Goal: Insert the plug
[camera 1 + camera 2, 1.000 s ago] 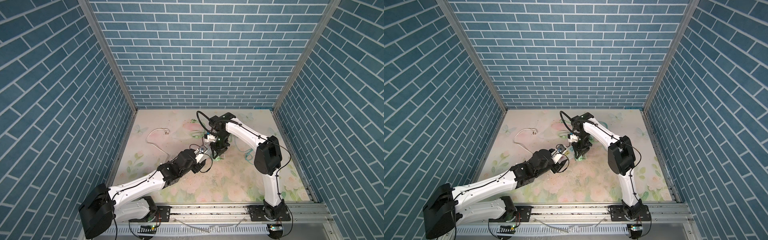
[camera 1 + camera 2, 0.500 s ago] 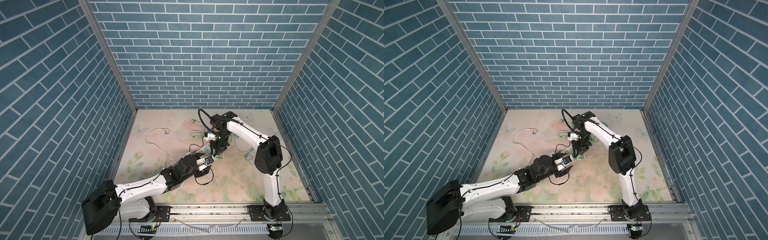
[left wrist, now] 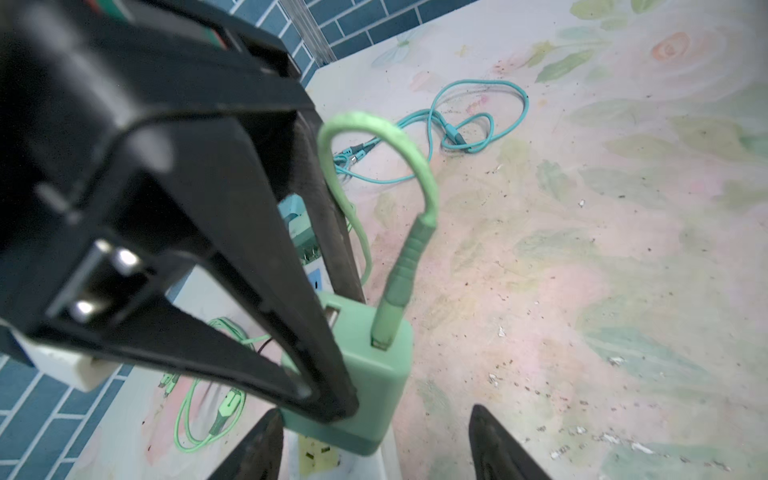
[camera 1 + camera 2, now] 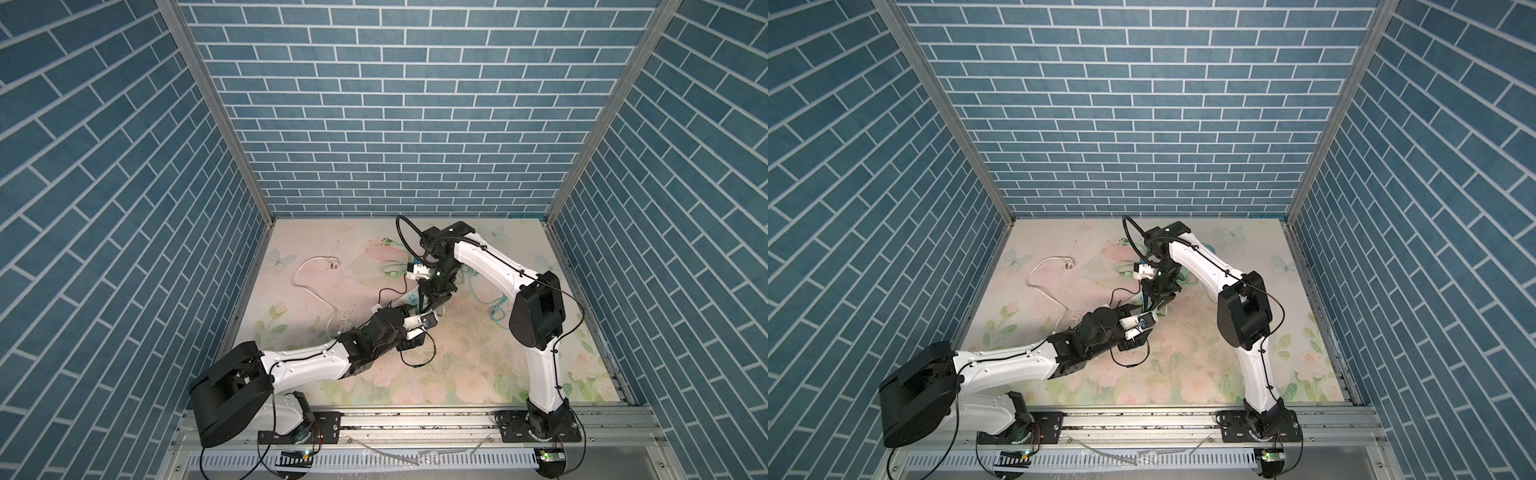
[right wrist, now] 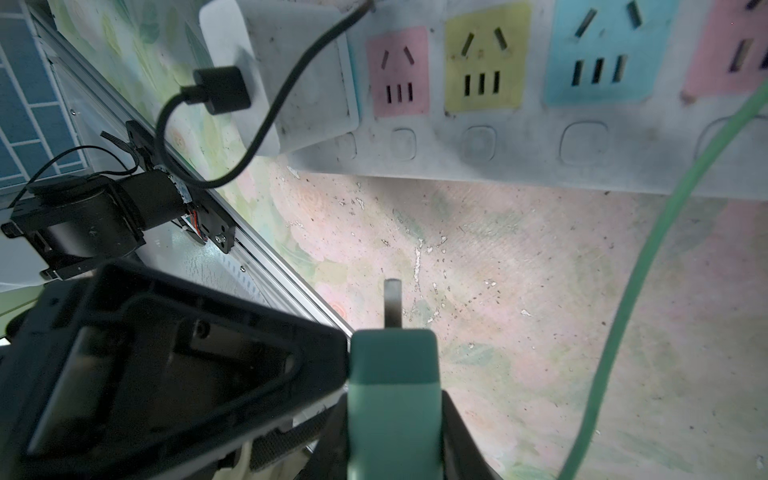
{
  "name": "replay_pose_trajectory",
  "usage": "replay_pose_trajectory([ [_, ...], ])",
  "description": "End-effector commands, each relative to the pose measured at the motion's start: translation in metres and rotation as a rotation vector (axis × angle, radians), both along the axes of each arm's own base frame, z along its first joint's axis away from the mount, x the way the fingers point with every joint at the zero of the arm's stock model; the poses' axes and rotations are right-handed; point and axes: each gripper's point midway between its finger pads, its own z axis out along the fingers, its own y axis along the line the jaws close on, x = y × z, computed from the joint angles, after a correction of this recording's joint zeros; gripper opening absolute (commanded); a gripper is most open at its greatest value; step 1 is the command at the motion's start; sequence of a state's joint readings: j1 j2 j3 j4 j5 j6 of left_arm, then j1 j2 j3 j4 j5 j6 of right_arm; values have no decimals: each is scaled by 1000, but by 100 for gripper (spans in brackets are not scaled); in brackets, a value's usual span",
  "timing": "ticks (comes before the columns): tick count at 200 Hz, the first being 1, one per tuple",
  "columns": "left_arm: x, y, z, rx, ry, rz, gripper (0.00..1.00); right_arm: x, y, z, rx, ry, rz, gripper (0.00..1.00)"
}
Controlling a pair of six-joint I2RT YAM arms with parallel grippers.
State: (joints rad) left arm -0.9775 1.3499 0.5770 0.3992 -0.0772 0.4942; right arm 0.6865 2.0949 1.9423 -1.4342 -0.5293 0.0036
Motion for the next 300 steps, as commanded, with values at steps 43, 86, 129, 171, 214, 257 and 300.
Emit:
replay_pose_trajectory([
  [43,16,-10,10,8,-53,5,71,-10,7,26,80,-18,-1,0],
  [86,21,-6,6,6,-35,-1,70,-13,5,27,84,-14,0,0],
  [129,26,-10,3,5,-16,-2,65,-14,6,26,92,-12,-2,0],
  [171,27,-14,5,-19,-15,-5,63,-14,6,27,93,-13,-1,0],
  [214,26,-11,7,-10,-16,-5,50,-16,6,23,92,-5,0,0],
  [257,25,-12,7,-13,-6,-13,41,-16,7,27,104,-12,0,0],
  [300,27,-14,12,-27,-6,-8,30,-16,7,25,101,-10,-3,4],
])
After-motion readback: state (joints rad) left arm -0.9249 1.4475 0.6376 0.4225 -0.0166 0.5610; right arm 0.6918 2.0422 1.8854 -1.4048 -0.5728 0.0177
